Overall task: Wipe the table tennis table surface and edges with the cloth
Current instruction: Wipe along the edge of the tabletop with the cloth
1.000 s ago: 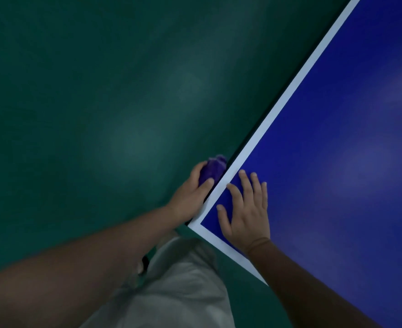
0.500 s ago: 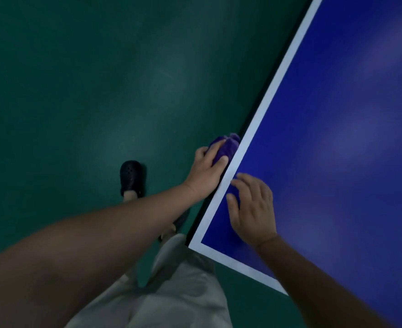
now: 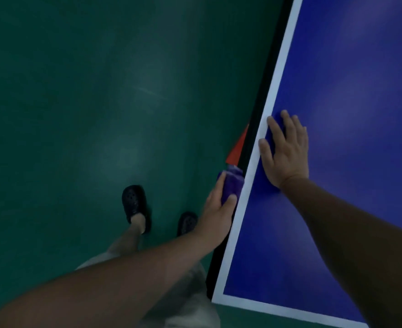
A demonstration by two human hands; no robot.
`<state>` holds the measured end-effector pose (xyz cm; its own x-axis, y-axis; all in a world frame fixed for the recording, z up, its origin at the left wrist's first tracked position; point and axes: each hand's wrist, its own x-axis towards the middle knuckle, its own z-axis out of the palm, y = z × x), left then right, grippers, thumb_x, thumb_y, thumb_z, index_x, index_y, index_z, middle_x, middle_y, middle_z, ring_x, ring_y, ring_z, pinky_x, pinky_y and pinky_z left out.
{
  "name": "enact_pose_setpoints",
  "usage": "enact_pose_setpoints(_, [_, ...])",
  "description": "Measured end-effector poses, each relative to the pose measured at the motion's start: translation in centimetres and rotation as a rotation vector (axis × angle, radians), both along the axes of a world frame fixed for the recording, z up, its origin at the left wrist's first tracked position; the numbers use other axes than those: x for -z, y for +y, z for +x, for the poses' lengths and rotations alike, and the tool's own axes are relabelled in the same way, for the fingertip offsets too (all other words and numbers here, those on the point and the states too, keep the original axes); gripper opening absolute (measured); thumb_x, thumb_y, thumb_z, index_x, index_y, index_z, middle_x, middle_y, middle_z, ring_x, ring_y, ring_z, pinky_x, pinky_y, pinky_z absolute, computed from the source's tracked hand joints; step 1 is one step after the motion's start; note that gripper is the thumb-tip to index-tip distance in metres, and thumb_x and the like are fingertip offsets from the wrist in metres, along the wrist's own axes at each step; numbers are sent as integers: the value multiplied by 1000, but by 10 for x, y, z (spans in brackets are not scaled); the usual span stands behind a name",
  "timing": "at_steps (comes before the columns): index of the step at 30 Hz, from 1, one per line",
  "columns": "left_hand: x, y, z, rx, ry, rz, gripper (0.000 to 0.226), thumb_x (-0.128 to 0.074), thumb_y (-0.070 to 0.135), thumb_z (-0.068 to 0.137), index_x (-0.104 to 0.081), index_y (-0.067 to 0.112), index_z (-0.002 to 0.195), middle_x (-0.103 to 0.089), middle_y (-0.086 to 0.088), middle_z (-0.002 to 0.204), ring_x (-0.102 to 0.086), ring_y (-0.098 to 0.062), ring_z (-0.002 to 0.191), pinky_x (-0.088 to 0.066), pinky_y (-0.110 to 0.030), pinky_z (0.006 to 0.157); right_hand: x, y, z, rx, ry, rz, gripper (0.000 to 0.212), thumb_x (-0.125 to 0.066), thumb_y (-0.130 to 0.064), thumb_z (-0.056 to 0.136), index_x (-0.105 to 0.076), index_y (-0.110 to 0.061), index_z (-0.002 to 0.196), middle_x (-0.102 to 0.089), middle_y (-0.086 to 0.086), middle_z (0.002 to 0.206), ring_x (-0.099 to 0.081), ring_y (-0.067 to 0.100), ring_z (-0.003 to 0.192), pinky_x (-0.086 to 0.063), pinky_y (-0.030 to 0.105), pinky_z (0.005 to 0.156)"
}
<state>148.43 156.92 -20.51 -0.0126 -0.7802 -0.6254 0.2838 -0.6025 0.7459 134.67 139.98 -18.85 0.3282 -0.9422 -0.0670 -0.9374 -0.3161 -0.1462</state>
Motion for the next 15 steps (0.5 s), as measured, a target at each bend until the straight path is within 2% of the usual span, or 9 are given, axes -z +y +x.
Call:
enact_pose_setpoints(3, [-5, -70, 5, -5, -66, -24, 62, -45, 39, 96, -25, 45, 155, -35, 3, 154, -42, -11, 133, -35, -37, 113, 0, -1, -1, 1, 0, -21, 59, -31, -51, 104, -35, -24, 155, -21, 5, 165, -12, 28, 154, -9, 50, 124])
enact_pose_setpoints(5, [-6, -114, 9, 15, -120, -50, 56, -43, 33, 102, -25, 45, 155, -33, 1, 153, -40, -10, 126, -32, -29, 105, 1, -1, 0, -14, -3, -33, 57, -32, -50, 104, -36, -24, 155, -23, 6, 165, -14, 29, 153, -12, 51, 124])
enact_pose_setpoints(7, [-4, -139, 12, 25, -132, -71, 55, -41, 29, 104, -25, 44, 155, -34, -1, 152, -41, -13, 128, -32, -29, 104, 2, 1, 0, -22, -12, -37, 57, -33, -49, 104, -35, -24, 155, -23, 6, 165, -14, 28, 153, -12, 52, 123])
enact_pose_setpoints(10, [-6, -131, 14, 55, -161, -100, 55, -43, 33, 104, -25, 43, 155, -34, -3, 153, -42, -16, 133, -34, -31, 107, 3, -1, 0, -16, -14, -34, 57, -34, -49, 103, -35, -23, 155, -23, 5, 165, -13, 28, 154, -12, 51, 124])
enact_pose_setpoints(13, [-12, -90, 12, 48, -130, -76, 56, -44, 45, 96, -28, 51, 150, -37, 7, 146, -47, -1, 121, -40, -25, 99, 4, -1, -1, -18, -1, -32, 59, -33, -50, 103, -33, -25, 156, -20, 4, 166, -11, 27, 154, -11, 51, 124])
enact_pose_setpoints(15, [-15, -62, 12, 59, -96, -42, 55, -43, 47, 95, -27, 57, 147, -38, 9, 147, -48, -1, 123, -45, -32, 102, 4, 0, -2, -19, -3, -29, 58, -32, -51, 103, -33, -26, 156, -20, 3, 166, -11, 26, 154, -10, 50, 124])
